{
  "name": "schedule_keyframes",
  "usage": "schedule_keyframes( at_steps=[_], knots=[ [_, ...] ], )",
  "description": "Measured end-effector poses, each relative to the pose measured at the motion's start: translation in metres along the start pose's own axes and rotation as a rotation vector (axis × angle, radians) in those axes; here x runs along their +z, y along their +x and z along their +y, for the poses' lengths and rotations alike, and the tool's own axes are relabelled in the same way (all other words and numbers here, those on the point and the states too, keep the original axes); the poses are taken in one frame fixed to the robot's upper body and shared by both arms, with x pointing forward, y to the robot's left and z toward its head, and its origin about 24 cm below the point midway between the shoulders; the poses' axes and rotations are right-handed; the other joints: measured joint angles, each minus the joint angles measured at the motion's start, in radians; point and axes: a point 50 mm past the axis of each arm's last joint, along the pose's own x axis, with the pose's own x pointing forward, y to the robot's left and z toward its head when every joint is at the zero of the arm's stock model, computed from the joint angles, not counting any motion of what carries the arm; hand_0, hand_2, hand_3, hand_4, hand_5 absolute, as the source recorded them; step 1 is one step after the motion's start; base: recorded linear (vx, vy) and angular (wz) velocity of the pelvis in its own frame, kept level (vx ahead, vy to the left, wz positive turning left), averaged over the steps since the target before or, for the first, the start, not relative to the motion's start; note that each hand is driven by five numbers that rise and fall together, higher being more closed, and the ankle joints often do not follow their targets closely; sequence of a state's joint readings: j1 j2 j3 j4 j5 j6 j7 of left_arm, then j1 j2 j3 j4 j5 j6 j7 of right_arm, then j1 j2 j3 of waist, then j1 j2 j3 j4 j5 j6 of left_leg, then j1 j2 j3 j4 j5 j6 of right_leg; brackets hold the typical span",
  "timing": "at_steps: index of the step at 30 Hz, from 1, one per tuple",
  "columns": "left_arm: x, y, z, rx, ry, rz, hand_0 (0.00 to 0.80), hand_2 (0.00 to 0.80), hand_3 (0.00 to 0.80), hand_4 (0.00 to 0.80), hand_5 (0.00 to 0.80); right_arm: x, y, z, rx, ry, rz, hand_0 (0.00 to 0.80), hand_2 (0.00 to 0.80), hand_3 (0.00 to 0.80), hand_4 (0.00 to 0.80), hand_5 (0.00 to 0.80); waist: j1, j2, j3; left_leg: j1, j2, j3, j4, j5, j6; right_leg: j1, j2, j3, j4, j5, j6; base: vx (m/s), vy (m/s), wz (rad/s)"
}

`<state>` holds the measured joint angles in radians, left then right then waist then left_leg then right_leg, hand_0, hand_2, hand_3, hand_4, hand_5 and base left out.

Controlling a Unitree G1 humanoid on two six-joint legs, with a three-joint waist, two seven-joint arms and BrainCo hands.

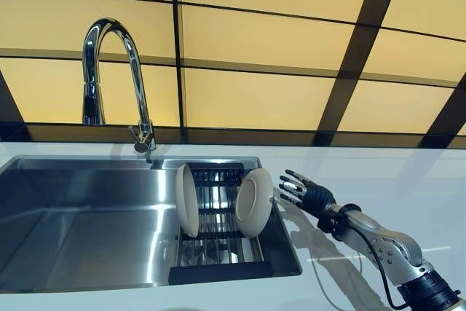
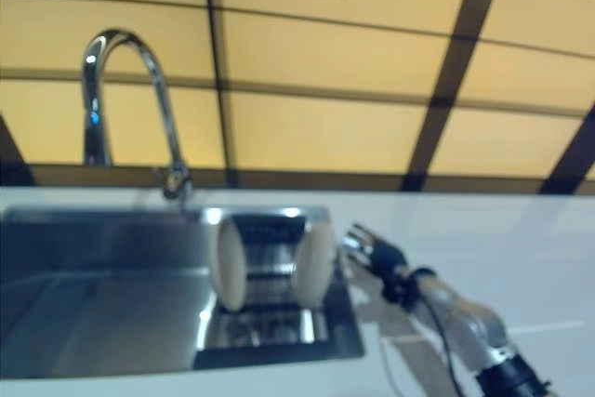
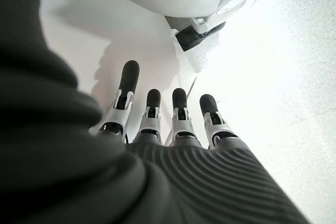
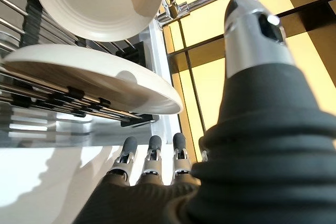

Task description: Take plates into dishwasher

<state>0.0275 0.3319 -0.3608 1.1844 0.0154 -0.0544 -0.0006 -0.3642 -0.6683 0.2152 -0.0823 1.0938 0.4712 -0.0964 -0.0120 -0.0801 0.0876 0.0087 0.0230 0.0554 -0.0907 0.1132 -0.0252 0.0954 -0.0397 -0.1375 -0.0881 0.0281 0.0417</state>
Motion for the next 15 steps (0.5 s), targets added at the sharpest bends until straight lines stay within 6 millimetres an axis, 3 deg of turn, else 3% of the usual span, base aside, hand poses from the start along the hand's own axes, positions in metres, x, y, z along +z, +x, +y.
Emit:
schedule_keyframes(
  at_steps=[15],
  knots=[
    [0.0, 0.0, 0.0, 0.0, 0.0, -0.001, 0.0, 0.0, 0.0, 0.0, 0.0, -0.021, 0.001, 0.008, 0.049, 0.023, 0.079, 0.0, 0.0, 0.0, 0.0, 0.0, 0.001, 0.0, 0.0, 0.0, -0.001, -0.001, 0.0, 0.0, 0.0, 0.001, 0.0, -0.004, 0.0, 0.0, 0.0, 0.0, 0.0, 0.0]
  ],
)
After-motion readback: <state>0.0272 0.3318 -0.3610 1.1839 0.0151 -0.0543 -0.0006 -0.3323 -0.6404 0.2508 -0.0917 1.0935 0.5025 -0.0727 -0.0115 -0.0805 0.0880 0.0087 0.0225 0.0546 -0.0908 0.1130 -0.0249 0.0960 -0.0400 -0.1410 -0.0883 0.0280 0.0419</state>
